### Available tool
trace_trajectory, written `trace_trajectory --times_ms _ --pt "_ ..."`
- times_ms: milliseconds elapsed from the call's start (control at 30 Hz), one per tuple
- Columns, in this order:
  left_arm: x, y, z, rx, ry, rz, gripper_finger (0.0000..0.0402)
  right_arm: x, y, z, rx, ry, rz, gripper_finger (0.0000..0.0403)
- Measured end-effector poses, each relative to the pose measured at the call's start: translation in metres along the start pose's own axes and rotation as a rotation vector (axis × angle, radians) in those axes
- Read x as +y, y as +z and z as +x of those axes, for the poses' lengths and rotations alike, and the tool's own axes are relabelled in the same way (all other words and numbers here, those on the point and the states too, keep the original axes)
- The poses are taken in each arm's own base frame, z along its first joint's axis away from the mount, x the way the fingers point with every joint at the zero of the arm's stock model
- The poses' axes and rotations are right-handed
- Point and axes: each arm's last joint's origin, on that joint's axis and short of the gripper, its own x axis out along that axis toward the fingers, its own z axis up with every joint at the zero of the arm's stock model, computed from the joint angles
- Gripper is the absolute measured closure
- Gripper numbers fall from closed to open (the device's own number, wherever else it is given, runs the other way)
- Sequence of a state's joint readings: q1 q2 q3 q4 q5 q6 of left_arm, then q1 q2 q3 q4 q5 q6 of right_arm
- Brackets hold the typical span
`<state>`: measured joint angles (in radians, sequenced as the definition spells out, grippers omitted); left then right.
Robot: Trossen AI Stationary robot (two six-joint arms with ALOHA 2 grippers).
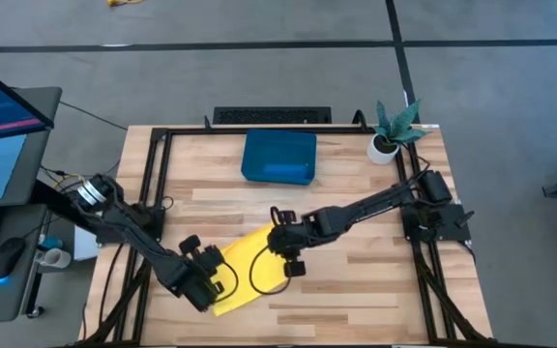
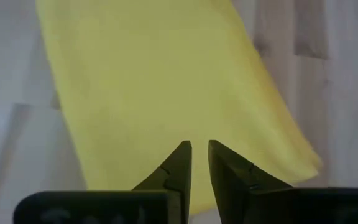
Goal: Roll microfiber towels into tight, uniform cylinder then place into a basket
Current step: Roll the yellow microfiber cloth
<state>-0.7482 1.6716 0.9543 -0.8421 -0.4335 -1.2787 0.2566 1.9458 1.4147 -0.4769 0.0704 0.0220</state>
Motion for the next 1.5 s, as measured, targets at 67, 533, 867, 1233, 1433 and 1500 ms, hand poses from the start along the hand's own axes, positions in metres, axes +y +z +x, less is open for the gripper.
trace_trajectory --times_ms 67,533,867,1233,1433,1500 --pt "0.008 -0.003 0.003 -0.013 -0.048 -0.026 0.0398 -0.002 0.001 0.002 -0.01 0.046 0.036 0.0328" --pt "0.022 -0.013 0.017 -0.093 -0.218 -0.049 0.0397 0.024 0.01 0.002 -0.11 0.132 0.131 0.0328" --pt "0.031 -0.017 0.019 -0.061 -0.128 -0.056 0.0397 0.048 -0.004 0.027 -0.056 0.139 0.196 0.0328" --pt "0.035 -0.016 0.013 0.005 -0.056 -0.056 0.0397 0.066 -0.012 0.026 -0.051 0.069 0.252 0.0328" --pt "0.026 -0.005 -0.009 -0.018 -0.045 -0.042 0.0397 0.064 -0.017 0.027 -0.017 0.022 0.335 0.0328" --pt "0.022 -0.002 -0.013 -0.071 -0.063 -0.049 0.0397 0.064 -0.022 0.029 -0.004 0.01 0.364 0.0328"
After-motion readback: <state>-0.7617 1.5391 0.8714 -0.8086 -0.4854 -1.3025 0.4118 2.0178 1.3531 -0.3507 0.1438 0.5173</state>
